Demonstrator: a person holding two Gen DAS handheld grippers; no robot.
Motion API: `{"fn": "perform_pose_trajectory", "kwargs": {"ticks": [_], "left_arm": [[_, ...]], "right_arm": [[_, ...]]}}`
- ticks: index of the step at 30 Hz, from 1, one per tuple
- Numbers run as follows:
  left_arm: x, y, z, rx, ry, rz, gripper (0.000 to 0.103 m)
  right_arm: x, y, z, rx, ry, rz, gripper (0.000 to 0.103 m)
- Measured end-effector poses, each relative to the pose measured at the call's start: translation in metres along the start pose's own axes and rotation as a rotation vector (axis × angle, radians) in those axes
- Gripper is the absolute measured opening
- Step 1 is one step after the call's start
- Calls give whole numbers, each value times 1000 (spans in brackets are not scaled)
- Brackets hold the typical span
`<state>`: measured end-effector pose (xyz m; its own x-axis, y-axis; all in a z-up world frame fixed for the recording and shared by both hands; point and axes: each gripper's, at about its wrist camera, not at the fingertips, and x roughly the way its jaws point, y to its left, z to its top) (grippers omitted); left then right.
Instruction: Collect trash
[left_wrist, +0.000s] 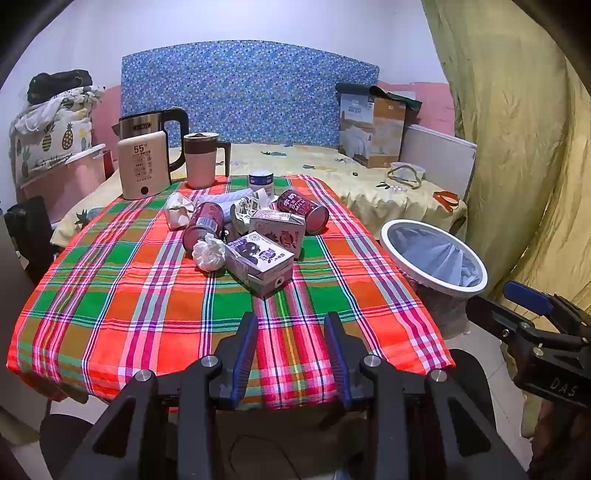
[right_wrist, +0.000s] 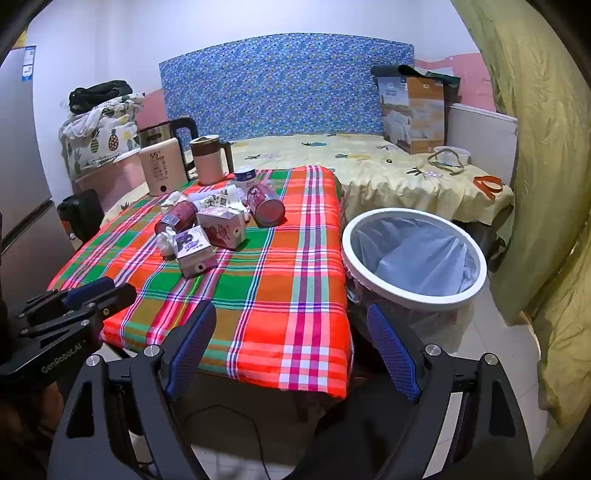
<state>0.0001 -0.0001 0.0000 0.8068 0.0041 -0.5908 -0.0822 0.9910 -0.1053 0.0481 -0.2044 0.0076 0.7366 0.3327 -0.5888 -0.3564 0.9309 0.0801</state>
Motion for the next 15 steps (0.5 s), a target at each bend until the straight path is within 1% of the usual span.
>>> {"fn": "perform_pose_trajectory", "kwargs": {"ticks": [15], "left_arm": [[-1,-3,-2,1,-1,3,37]], "right_arm": [[2,1,0,1,5,1,85]]}}
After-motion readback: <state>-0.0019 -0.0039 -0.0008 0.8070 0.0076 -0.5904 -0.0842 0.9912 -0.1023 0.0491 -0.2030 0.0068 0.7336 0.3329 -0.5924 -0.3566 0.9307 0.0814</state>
